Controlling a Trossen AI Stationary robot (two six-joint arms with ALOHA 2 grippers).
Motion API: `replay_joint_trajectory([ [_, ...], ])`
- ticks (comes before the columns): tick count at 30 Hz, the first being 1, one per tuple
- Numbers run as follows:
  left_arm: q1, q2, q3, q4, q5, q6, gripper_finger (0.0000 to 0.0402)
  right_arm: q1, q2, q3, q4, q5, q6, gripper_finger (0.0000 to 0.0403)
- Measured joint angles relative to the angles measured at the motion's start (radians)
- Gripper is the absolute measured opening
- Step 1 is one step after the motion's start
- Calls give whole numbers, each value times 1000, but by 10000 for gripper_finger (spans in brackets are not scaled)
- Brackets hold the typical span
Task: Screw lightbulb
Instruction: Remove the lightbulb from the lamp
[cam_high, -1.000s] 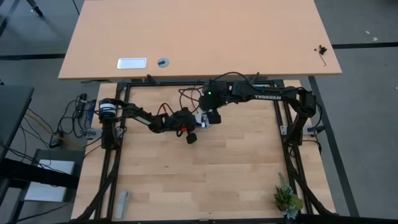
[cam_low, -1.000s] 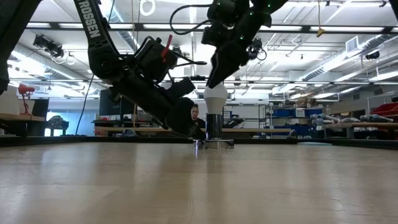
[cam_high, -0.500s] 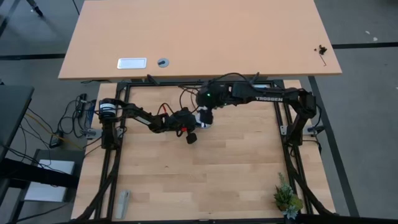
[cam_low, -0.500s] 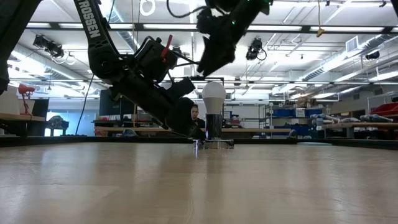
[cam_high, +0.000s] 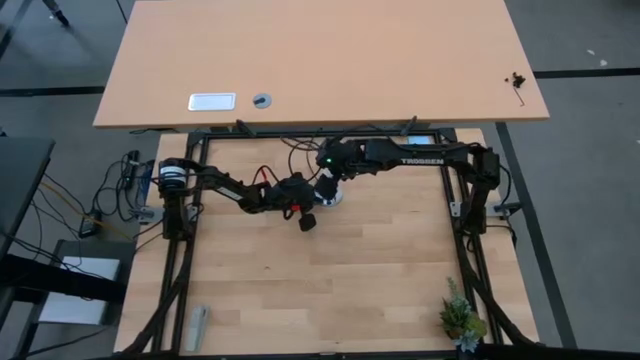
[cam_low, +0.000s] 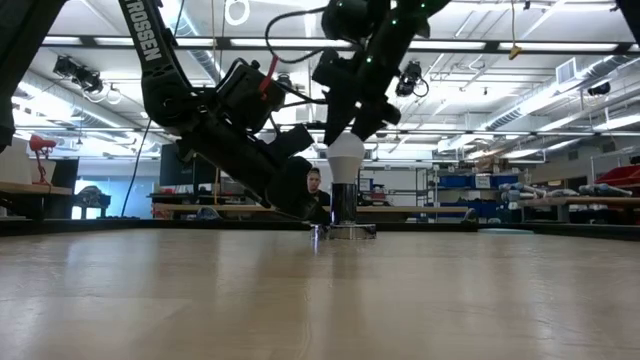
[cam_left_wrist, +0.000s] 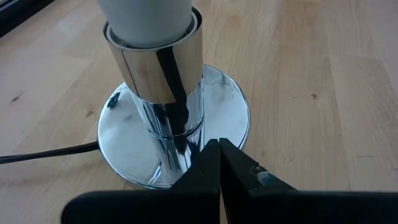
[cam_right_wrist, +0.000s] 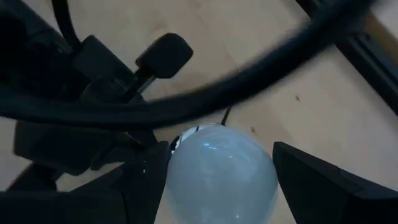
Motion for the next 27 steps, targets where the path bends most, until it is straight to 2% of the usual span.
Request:
replay_joint_trajectory([
  [4, 0, 0, 0, 0, 1, 0, 1, -5, 22, 4, 5, -10, -91, 291],
  [7, 0, 0, 0, 0, 2, 1, 1, -16, 33, 5, 12, -36, -239, 292],
  [13, 0, 0, 0, 0, 3, 2, 1, -58, 33, 3, 14, -243, -687, 292],
  [15, 0, 0, 0, -1, 2, 2, 1, -65, 33, 2, 21, -277, -790, 292],
  [19, 0, 0, 0, -1, 3, 3, 1, -53, 25, 14, 19, -251, -789, 292],
  [22, 0, 0, 0, 0, 9, 3, 1, -36, 20, 41, 7, -241, -714, 291],
  [27, -1, 0, 0, -1, 12, 3, 1, -1, -4, 104, 17, -111, -421, 291],
])
